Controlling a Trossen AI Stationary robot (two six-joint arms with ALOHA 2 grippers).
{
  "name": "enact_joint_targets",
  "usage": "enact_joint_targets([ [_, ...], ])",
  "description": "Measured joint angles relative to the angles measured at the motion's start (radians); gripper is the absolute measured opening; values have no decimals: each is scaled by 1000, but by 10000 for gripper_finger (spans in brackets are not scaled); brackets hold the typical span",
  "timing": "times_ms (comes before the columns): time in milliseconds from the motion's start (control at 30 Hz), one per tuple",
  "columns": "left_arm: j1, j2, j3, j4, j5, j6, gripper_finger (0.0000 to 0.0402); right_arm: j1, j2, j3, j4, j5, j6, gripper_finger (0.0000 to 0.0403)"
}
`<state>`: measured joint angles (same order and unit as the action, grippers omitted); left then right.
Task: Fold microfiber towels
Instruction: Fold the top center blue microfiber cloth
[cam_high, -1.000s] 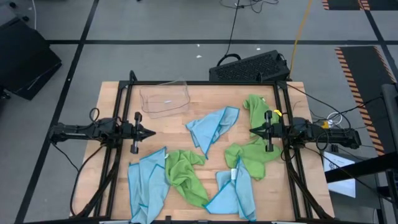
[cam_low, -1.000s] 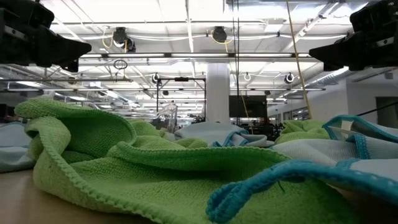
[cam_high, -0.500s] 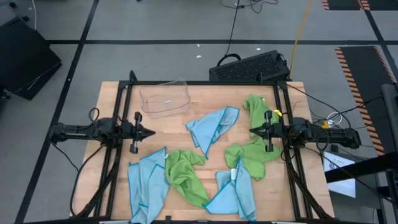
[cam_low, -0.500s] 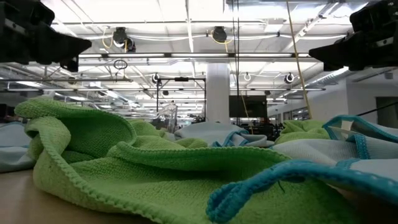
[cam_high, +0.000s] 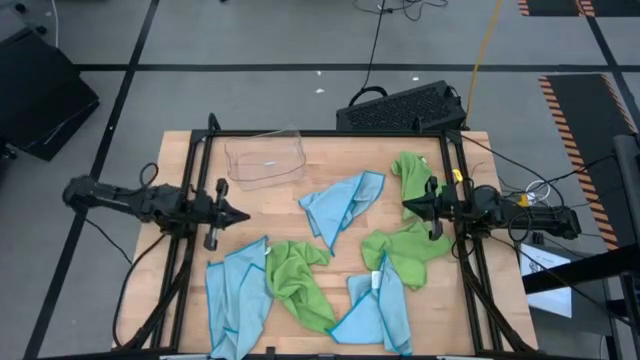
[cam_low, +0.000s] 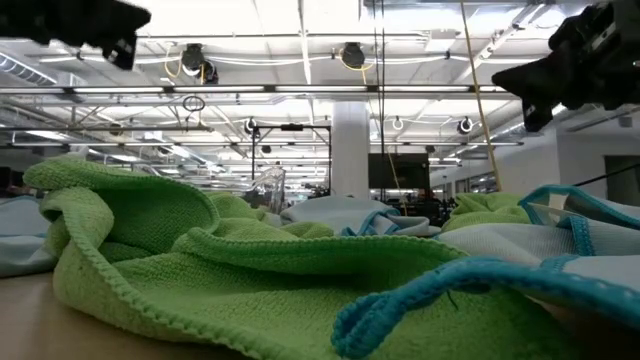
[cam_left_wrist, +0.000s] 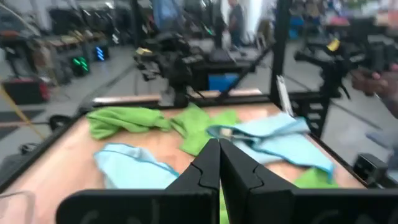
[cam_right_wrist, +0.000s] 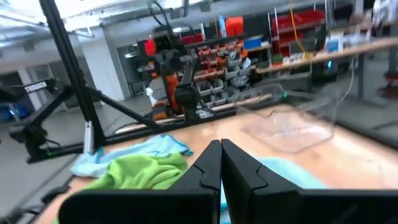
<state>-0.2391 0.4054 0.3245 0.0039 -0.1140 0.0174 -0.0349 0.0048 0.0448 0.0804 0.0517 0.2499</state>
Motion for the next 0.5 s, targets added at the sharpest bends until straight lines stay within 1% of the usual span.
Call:
enact_joint_targets([
  [67, -39, 116, 61, -4, -11, 21, 5, 0, 8, 0, -35, 0, 28, 0],
  [200, -101, 341, 178, -33, -137, 58, 5, 0, 37, 1, -67, -4, 54, 0],
  [300, -116, 496, 252, -86, -190, 69, 5, 0, 67, 1, -59, -4, 50, 0],
  [400, -117, 630, 313, -75, -244, 47, 7, 0, 95, 1, -42, -1, 6, 0],
  [500, -118, 759, 359, -39, -274, 19, 21, 0, 114, 1, -39, 5, -30, 0],
])
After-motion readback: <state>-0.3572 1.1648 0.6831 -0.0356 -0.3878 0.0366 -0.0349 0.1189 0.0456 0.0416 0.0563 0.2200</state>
